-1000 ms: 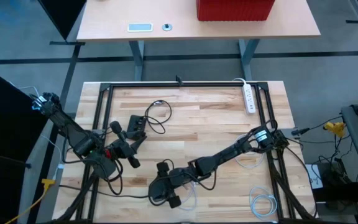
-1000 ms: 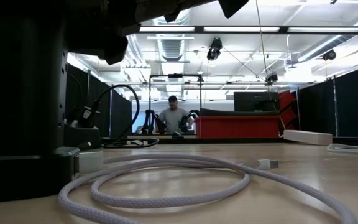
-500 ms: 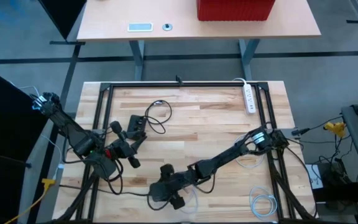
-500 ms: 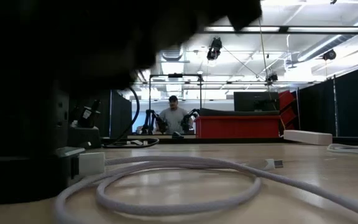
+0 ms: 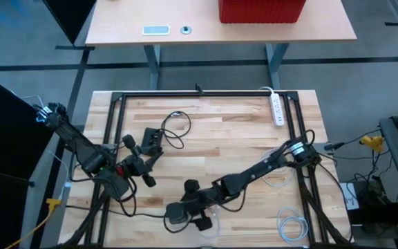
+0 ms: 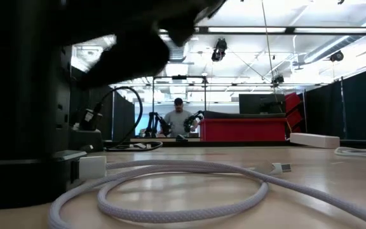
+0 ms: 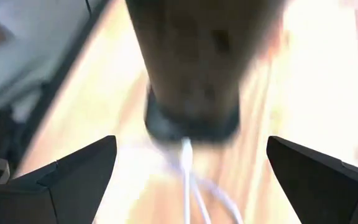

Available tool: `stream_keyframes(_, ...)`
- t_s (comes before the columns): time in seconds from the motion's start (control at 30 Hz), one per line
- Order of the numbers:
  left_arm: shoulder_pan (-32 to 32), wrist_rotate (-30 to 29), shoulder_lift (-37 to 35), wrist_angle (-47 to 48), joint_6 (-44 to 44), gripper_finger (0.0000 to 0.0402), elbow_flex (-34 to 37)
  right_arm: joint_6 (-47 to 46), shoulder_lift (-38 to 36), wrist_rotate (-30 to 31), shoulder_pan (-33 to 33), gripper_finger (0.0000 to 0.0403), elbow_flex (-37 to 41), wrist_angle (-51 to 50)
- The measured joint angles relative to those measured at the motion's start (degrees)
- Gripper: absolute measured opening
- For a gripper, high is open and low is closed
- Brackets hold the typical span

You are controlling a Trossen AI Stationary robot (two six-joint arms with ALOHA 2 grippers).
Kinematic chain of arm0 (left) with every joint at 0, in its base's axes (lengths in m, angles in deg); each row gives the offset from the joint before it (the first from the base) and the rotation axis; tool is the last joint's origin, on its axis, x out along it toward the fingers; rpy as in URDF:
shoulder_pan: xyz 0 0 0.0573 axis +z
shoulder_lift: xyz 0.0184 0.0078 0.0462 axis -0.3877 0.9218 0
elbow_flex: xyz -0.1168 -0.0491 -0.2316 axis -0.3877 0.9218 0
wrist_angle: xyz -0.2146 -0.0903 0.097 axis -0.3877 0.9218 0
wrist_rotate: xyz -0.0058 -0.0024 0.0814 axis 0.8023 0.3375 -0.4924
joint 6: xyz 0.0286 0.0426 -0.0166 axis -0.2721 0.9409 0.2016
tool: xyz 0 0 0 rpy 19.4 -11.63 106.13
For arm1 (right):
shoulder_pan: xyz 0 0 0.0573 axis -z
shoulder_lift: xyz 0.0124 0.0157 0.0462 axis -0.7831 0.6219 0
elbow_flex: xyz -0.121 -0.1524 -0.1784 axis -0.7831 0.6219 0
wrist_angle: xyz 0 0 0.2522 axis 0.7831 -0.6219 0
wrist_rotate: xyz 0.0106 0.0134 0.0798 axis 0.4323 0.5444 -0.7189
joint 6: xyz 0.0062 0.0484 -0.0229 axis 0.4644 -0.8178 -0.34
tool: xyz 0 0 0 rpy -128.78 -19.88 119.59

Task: Insert USB
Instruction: Insert the light blue charger cable into the white outlet extension

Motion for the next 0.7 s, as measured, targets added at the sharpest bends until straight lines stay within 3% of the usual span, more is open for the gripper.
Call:
stream_keyframes(0.23,0.0,-0.03,0.0,0.85,-2.72,0.0103,0.0,-1.96,-6.92,1.93,0.06,0.0399,2.06,-16.19)
stream_keyframes(0.4,0.0,-0.01,0.0,2.67,-6.09,0.0103,0.02,-4.2,-14.73,4.45,1.17,0.0384,10.75,-16.62)
stream_keyframes(0.7,0.04,0.0,0.55,4.09,-12.16,0.0103,0.07,-12.47,-31.84,17.7,1.75,0.0369,28.52,-13.09)
